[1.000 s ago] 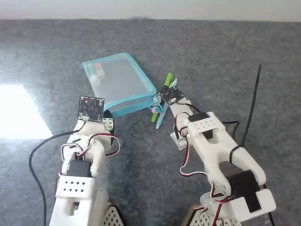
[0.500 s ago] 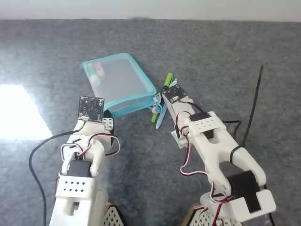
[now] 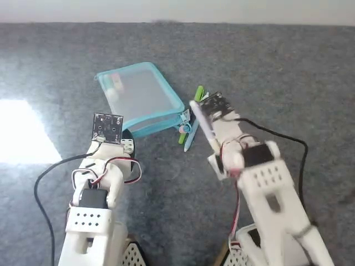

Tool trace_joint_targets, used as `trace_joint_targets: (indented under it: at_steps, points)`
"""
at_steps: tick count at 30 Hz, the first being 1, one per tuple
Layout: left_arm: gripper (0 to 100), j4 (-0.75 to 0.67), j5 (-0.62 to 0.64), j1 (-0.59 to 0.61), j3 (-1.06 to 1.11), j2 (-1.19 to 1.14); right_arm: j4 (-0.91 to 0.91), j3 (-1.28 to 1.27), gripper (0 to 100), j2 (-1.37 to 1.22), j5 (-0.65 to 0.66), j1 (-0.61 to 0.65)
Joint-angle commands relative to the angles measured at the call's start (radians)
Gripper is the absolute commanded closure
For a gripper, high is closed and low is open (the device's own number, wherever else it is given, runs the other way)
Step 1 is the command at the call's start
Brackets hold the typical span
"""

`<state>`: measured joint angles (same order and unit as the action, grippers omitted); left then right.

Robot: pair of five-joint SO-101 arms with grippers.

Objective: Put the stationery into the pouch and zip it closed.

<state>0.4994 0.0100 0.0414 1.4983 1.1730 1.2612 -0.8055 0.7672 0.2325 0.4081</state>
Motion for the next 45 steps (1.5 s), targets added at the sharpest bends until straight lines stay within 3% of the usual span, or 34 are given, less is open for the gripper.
trace_joint_targets:
  at_steps: [1,14,27,38,41,45]
  points:
    - [99,-0.023,-0.005,-0.005,-0.008,0.002,0.068,0.109,99.1,0.113,0.048,0.061]
    - [99,-0.023,-0.006,-0.006,-0.008,0.002,0.496,0.727,99.1,-0.504,0.097,0.231]
    - [99,-0.023,-0.006,-0.006,-0.010,0.002,0.407,0.795,99.1,-0.607,0.078,0.225]
    - [99,-0.023,-0.006,-0.006,-0.010,0.002,0.334,1.227,98.8,-0.938,0.006,0.225]
    - [99,-0.023,-0.006,-0.006,-0.008,0.002,0.277,1.267,92.6,-0.990,0.009,0.229]
    - [99,-0.023,-0.006,-0.006,-0.008,0.002,0.245,1.267,71.5,-1.023,0.000,0.229]
